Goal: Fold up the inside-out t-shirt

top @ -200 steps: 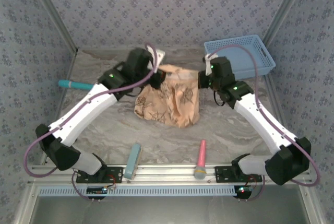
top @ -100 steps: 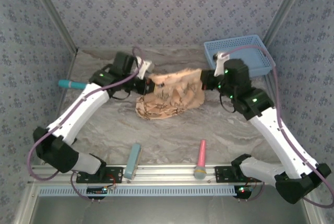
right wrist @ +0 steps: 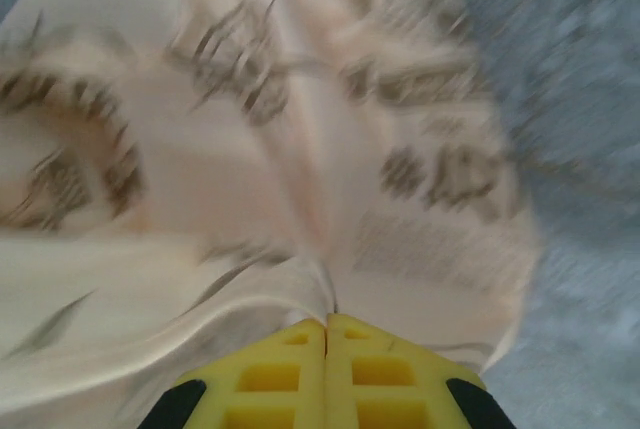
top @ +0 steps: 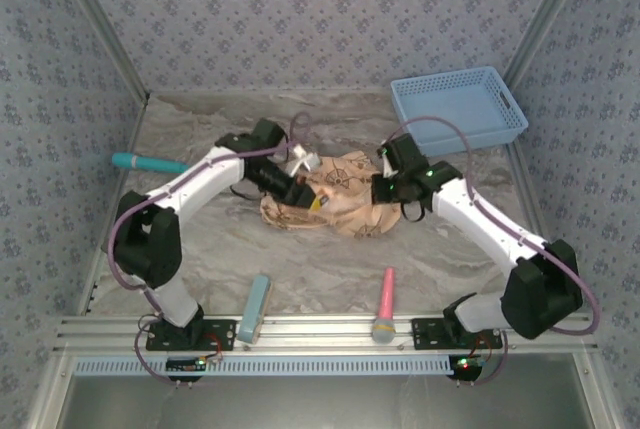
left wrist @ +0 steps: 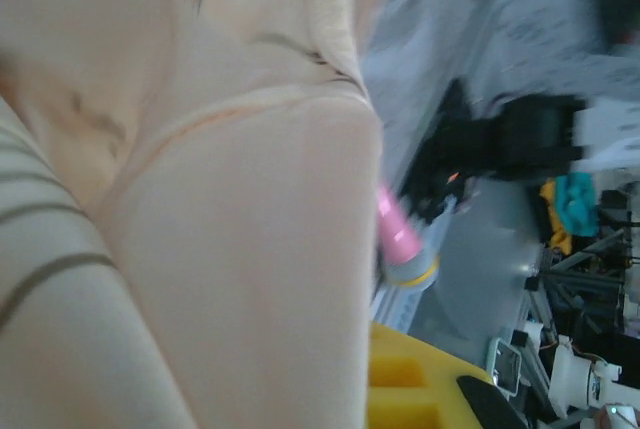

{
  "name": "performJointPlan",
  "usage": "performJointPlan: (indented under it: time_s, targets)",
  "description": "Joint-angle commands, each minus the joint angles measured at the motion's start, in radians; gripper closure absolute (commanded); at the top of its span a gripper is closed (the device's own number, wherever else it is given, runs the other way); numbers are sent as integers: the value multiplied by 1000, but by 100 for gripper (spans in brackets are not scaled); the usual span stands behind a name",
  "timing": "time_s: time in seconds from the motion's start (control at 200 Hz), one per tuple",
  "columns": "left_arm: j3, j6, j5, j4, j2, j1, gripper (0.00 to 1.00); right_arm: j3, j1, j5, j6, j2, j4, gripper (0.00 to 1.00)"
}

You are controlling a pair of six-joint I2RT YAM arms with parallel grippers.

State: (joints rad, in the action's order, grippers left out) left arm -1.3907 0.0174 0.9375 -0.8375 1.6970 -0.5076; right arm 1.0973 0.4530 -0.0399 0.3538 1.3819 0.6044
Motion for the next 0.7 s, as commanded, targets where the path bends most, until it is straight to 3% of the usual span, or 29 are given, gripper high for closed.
performJointPlan:
  time_s: [0.0,0.04,0.115,0.17,0.255,0.475,0.59,0.695]
  targets:
    - [-82,63,162,11,71,94,88,86,-116,-114,-70,104,-63,100]
    - [-117,26,120,26,127,117,87,150,-137,-144,-88,165,-54,100]
    - [-181,-19,1,5,222,127,75,227,-143,-195,-119,283,-24,100]
    - [-188,-16,-18,-3,256,120,67,257,-125,-224,-121,343,-9,100]
    - [-114,-30,-9,76,243,116,65,216,-82,-266,-110,368,-47,100]
    - [112,-156,-124,329,61,104,56,39,60,-233,-105,260,-155,100]
    - [208,-184,-218,417,-72,78,54,-38,128,-233,-118,153,-188,100]
    - [286,-191,-305,484,-189,46,46,-135,176,-201,-95,20,-230,100]
